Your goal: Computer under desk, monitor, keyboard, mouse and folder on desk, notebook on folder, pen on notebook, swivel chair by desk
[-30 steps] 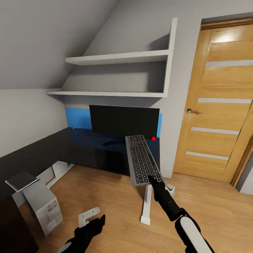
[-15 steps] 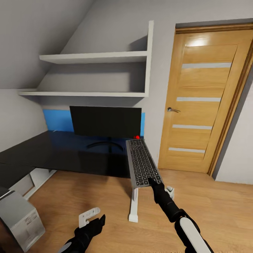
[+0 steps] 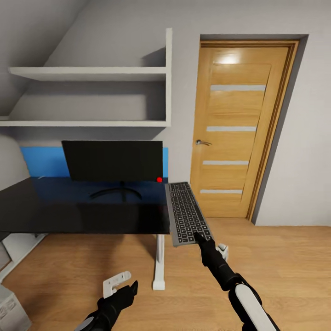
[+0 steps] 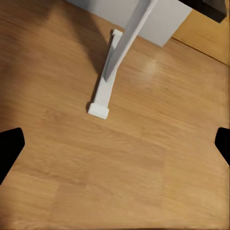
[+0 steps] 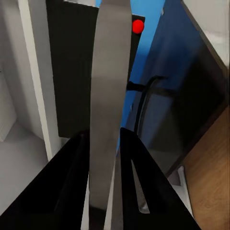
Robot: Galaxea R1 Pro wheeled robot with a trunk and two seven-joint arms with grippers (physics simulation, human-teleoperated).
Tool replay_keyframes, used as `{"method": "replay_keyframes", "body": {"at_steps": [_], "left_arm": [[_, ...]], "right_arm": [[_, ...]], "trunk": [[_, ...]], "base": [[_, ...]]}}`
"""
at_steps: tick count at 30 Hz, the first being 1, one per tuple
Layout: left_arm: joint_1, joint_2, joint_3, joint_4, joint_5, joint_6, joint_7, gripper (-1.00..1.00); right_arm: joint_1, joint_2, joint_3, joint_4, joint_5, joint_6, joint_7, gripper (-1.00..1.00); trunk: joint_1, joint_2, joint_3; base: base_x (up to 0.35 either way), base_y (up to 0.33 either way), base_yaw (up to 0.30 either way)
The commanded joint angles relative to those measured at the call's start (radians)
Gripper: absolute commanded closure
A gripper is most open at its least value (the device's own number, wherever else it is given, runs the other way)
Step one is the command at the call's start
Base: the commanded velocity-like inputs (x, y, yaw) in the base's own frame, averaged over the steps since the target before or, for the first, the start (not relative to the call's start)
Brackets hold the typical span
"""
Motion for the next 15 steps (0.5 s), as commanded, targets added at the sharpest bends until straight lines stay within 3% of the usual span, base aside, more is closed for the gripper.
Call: {"method": "replay_keyframes", "body": {"at_steps": [1,10,15], "left_arm": [[-0.001,0.001,-0.002,-0.002,0.004,0.002,0.007,-1.0],[-0.001,0.001,-0.002,-0.002,0.004,0.002,0.007,-1.0],[-0.001,0.0,-0.003,-0.002,0.004,0.001,0.007,-1.0]], "right_arm": [[-0.001,-0.001,0.001,0.0,-0.011,0.001,0.006,1.0],[-0.001,-0.001,0.001,0.0,-0.01,0.001,0.006,1.0],[-0.001,-0.001,0.001,0.001,-0.01,0.002,0.006,1.0]], "trunk": [[0.0,-0.001,-0.001],[0.0,-0.001,-0.001],[0.0,-0.001,-0.001]], "base": [[0.0,0.0,-0.297],[0.0,0.017,-0.297],[0.046,0.21,-0.297]]}}
